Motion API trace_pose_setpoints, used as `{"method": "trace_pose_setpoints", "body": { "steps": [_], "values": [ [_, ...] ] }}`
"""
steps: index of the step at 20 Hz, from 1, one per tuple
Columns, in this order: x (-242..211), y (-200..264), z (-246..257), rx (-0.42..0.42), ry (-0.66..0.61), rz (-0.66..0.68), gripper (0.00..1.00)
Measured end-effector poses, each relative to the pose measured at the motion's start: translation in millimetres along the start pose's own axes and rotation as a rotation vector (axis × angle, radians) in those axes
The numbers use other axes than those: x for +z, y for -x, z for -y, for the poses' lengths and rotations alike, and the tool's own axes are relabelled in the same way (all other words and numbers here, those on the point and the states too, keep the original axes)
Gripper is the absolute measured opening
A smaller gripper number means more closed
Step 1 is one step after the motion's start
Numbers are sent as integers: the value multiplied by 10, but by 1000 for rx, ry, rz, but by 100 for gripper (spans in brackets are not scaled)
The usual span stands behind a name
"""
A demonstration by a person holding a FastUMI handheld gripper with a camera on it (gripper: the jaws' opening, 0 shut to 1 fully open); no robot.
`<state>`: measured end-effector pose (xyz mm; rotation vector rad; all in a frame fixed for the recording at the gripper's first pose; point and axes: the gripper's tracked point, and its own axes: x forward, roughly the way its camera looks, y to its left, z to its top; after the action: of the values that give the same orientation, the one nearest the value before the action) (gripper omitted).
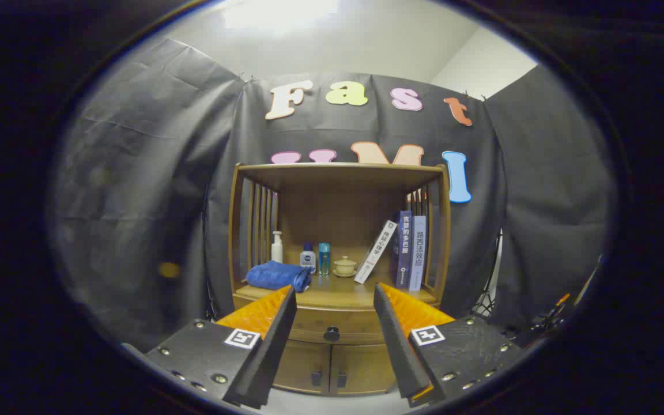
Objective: Pull open the drawer, take out the items inside it, and place them on the countertop above the cabinet.
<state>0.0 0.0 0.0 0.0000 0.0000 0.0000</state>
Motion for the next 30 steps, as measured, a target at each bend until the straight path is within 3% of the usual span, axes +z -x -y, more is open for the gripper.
{"method": "trace_pose_setpoints", "body": {
  "steps": [17,22,30],
  "values": [
    [-39,-2,116,-43,-7,5,80],
    [-354,-297,159,-86,-3,-56,80],
    [-1042,-994,-122,-62,-67,-153,80]
  ]
}}
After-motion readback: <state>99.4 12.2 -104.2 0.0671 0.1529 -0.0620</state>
